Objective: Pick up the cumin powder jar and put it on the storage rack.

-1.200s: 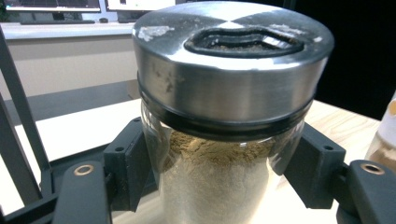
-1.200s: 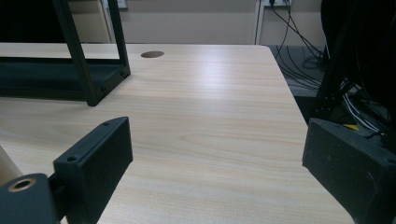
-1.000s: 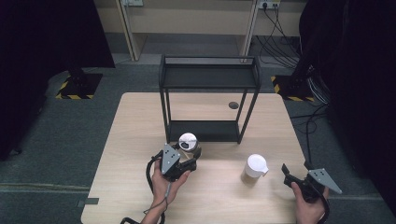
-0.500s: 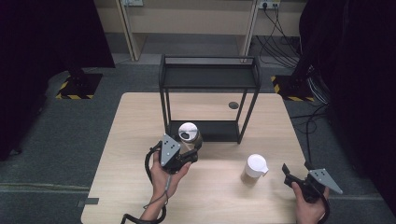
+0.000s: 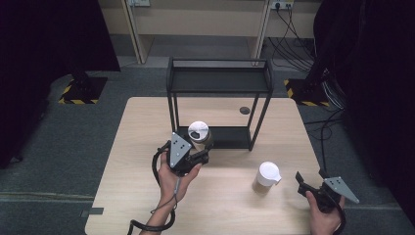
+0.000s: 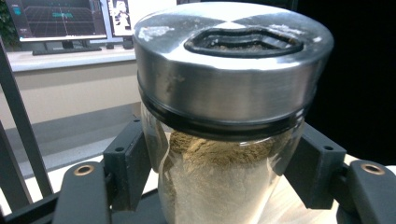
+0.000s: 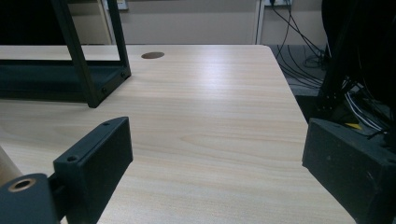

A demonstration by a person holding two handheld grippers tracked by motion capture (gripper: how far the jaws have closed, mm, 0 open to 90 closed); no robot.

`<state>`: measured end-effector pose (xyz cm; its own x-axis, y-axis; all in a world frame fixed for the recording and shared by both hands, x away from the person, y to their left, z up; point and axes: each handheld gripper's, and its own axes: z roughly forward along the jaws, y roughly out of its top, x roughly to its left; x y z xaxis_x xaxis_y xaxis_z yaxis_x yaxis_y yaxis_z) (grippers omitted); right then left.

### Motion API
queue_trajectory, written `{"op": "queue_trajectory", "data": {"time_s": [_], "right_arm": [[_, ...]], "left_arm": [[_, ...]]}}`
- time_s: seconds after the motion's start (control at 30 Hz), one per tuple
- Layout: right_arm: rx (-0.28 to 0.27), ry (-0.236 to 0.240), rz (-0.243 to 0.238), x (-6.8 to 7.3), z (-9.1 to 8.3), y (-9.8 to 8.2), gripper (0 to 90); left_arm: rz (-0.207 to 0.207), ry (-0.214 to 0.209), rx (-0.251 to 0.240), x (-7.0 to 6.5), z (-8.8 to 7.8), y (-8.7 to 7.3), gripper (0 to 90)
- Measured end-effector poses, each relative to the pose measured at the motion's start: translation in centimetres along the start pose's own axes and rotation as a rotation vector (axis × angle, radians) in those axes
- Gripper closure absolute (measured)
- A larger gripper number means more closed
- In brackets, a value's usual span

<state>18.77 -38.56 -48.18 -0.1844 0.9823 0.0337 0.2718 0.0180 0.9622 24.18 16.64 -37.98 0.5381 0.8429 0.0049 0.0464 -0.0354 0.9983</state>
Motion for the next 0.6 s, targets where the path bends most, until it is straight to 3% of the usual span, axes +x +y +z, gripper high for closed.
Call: {"op": "queue_trajectory", "data": {"time_s": [0.27, 0.6], "right_arm": [[0.0, -0.001, -0.001, 0.0, 0.0, 0.0, 8.6], [-0.001, 0.0, -0.002, 0.0, 0.0, 0.0, 8.6]], "left_arm": [[0.018, 0.013, -0.009, 0.1, 0.4, 1.6, 30.9], [0.022, 0.016, -0.007, 0.0, 0.7, 2.2, 30.9]]}}
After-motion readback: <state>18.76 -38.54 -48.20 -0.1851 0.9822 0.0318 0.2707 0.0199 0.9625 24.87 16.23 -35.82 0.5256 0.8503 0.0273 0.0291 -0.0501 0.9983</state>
